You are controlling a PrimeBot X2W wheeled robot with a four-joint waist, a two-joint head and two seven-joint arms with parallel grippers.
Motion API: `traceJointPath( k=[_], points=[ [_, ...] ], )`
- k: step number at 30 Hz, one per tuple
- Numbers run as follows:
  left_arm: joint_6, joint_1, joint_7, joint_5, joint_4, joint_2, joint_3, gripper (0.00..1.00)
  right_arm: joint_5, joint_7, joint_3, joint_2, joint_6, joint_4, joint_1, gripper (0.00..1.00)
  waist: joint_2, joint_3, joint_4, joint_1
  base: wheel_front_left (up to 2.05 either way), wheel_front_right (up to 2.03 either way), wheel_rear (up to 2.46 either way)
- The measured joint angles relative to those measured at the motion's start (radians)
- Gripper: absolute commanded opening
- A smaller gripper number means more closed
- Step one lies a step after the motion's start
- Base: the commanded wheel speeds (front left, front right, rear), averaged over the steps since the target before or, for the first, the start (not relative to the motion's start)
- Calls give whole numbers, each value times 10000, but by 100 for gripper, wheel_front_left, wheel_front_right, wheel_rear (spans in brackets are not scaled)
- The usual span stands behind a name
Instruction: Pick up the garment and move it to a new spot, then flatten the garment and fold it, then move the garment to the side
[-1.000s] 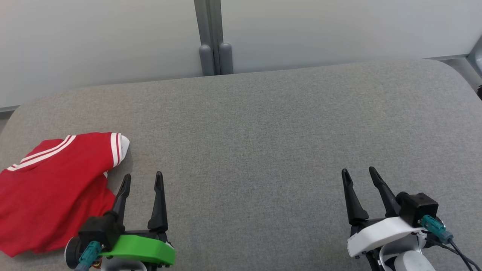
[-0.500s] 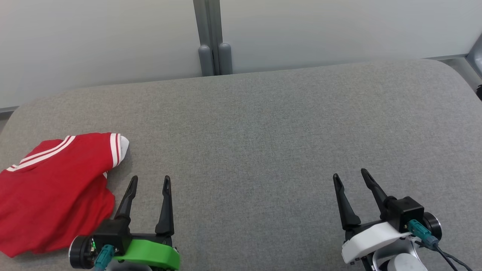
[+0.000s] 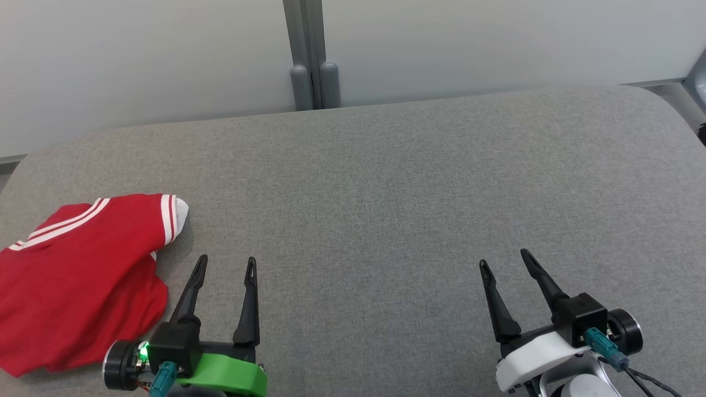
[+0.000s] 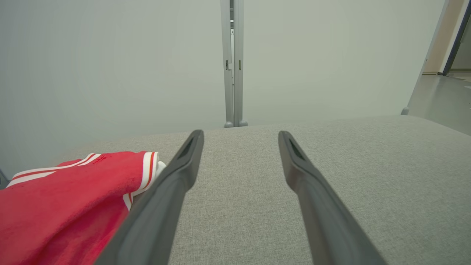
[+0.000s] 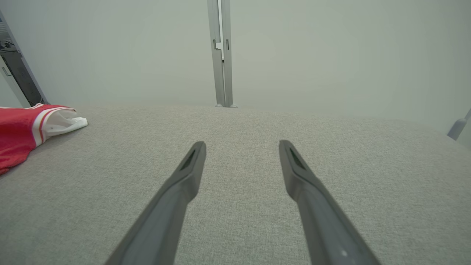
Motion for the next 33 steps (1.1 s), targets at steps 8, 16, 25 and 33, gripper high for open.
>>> traceJointPath(
  k=[8,16,25,33],
  points=[
    [-15,9,0,27,17,0,-17,100,10,0,-12,0,0,2,8,100,0,-6,23,0,0,0,0],
    [-13,7,0,29,77,2,-117,100,2,0,-52,-2,0,-36,81,100,0,23,288,0,0,0,0],
    [88,49,-2,13,38,8,-182,100,-59,-2,-8,-4,0,-140,288,100,0,57,1319,0,0,0,0],
    [128,165,-2,29,-15,12,-79,100,-44,-2,169,-2,0,-180,307,100,0,81,2595,0,0,0,0]
  ],
)
